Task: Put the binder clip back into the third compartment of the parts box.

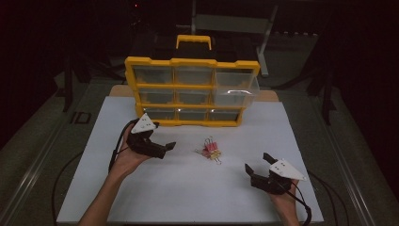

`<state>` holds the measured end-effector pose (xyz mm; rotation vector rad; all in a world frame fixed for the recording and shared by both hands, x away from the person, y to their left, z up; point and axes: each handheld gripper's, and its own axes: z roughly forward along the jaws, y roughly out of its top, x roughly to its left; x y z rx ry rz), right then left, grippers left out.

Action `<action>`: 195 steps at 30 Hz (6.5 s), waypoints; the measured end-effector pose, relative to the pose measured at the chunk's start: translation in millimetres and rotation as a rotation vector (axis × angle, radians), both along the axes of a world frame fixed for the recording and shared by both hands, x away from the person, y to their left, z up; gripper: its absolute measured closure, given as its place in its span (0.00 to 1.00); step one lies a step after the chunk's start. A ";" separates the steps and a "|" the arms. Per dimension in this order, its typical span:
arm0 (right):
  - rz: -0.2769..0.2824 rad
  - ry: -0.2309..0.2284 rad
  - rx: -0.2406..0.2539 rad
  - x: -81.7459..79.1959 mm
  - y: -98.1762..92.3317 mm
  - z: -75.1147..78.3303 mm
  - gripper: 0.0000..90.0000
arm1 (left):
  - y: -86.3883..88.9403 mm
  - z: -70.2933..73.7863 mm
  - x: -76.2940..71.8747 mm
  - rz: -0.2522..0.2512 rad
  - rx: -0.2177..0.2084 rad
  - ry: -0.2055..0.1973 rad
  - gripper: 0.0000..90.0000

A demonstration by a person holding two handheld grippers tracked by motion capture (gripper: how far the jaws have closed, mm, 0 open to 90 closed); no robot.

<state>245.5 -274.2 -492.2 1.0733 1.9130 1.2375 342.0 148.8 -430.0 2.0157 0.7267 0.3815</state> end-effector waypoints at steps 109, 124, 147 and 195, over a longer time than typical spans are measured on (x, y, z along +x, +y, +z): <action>0.063 0.029 0.042 -1.2 -1.3 1.3 0.22 | -128.5 -64.7 42.9 -0.410 0.545 0.164 0.72; 0.063 0.029 0.037 -1.3 -1.0 1.0 0.22 | -124.4 -62.8 40.7 -0.449 0.550 0.195 0.99; 0.068 0.026 0.029 -1.3 0.5 0.4 0.22 | -113.6 -52.6 35.9 -0.438 0.518 0.177 0.99; 0.050 0.009 0.020 -1.8 -0.5 0.2 0.21 | -76.5 -1.7 33.1 -0.344 0.326 0.101 0.99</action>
